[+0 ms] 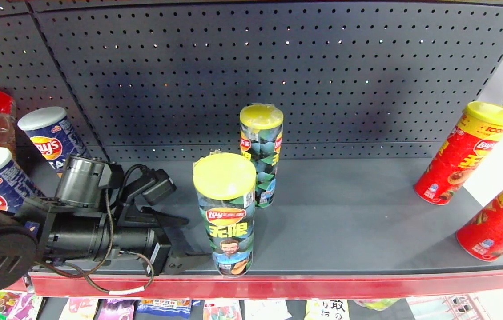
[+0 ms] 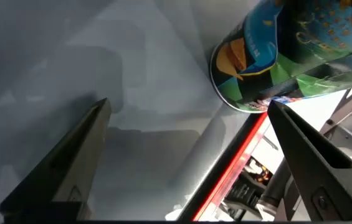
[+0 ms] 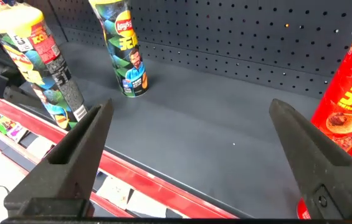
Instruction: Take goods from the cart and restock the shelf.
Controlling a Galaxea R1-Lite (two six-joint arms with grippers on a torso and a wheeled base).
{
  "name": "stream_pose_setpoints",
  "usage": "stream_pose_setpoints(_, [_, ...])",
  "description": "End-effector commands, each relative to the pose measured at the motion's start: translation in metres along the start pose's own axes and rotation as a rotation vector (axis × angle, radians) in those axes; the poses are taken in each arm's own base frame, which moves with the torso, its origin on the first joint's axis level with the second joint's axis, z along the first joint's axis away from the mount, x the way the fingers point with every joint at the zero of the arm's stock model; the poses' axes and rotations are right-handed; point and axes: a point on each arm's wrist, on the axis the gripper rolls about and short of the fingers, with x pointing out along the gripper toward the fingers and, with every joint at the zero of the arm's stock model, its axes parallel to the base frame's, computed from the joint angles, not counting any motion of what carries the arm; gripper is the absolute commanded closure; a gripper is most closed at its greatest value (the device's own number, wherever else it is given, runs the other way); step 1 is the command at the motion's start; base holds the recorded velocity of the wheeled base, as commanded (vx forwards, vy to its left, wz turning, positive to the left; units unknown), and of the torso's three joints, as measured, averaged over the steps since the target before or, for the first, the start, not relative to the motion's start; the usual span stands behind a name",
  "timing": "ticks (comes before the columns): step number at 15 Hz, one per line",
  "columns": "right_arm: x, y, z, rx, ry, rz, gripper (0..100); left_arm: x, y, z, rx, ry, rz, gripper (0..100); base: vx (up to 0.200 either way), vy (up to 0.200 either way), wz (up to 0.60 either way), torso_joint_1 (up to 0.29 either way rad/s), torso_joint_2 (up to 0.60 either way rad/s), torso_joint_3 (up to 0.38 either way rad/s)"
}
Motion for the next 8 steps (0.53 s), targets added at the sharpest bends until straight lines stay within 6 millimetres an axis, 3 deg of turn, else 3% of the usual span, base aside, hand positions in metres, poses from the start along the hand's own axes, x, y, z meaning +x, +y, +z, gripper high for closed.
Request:
stream_pose_setpoints(1, [0.0014, -0.0001, 0.0008, 0.000, 0.002, 0.001, 0, 0.0043, 0.0000, 0.0005, 0.001, 0.006, -0.009, 0, 0.000, 0.000, 0.00, 0.000, 0.00, 0.000])
stream_pose_setpoints(8, [0.0027, -0.0003, 0.0022, 0.000, 0.002, 0.001, 0, 0.0129, 0.0018, 0.0075, 0.010, 0.004, -0.018, 0, 0.000, 0.000, 0.00, 0.000, 0.00, 0.000])
